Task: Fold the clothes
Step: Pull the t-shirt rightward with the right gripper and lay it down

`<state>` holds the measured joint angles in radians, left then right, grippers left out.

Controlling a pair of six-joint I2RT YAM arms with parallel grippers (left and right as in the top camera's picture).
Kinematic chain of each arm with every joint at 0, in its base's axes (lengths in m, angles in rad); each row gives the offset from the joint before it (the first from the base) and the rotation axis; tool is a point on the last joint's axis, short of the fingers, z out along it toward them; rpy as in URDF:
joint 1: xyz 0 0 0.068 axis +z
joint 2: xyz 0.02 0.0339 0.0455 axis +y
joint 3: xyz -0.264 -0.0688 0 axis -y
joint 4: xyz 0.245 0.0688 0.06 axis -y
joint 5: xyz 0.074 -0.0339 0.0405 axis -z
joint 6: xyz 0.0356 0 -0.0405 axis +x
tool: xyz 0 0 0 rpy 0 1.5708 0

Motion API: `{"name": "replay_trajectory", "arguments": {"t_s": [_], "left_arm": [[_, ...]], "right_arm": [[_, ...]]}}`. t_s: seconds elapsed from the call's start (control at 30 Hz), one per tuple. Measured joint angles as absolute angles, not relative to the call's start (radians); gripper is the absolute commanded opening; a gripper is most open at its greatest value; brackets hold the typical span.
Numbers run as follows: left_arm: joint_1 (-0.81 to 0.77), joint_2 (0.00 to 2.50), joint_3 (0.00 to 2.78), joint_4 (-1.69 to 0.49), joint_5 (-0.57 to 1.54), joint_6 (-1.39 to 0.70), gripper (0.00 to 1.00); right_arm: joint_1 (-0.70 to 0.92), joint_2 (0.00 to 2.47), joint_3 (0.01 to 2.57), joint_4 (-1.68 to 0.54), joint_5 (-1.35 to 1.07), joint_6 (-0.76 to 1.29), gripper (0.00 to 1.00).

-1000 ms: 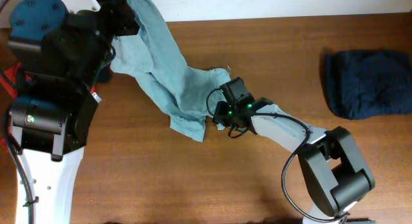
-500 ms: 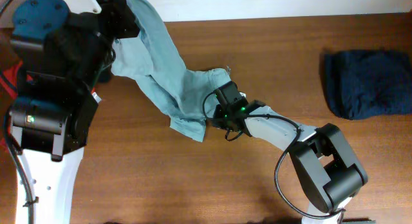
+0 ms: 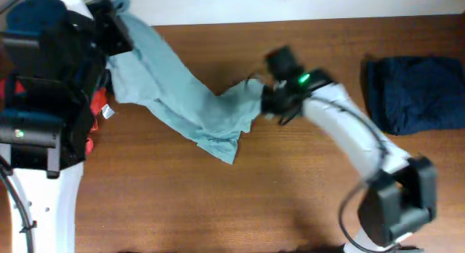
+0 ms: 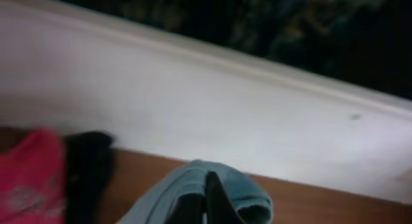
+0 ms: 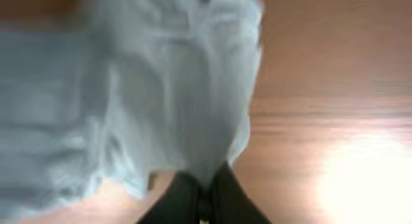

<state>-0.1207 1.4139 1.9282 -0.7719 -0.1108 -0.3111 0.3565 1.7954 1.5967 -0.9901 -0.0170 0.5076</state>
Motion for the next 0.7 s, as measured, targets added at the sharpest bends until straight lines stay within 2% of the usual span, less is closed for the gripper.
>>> {"name": "replay_trajectory", "arguments": {"t_s": [0.17, 0.37, 0.53, 0.7], "left_arm": [[-0.051, 1.414, 1.928, -0.823, -0.134, -0.289, 0.13], [0.009, 1.414, 1.928, -0.845, -0.144, -0.279, 0.2], [0.02, 1.414, 1.928, -0.849, -0.142, -0.279, 0.2], [0.02, 1.414, 1.929, -0.931, -0.034, -0.274, 0.2]], "right_arm": [[0.263, 1.729, 1.893, -1.24, -0.033, 0.401, 0.04], [0.224, 1.712, 2.083, -1.456, -0.05, 0.335, 0.04], [0.209, 1.707, 2.18, -1.523, -0.049, 0.308, 0.04], [0.209, 1.68, 2.202, -1.533, -0.05, 0.29, 0.04]]}}
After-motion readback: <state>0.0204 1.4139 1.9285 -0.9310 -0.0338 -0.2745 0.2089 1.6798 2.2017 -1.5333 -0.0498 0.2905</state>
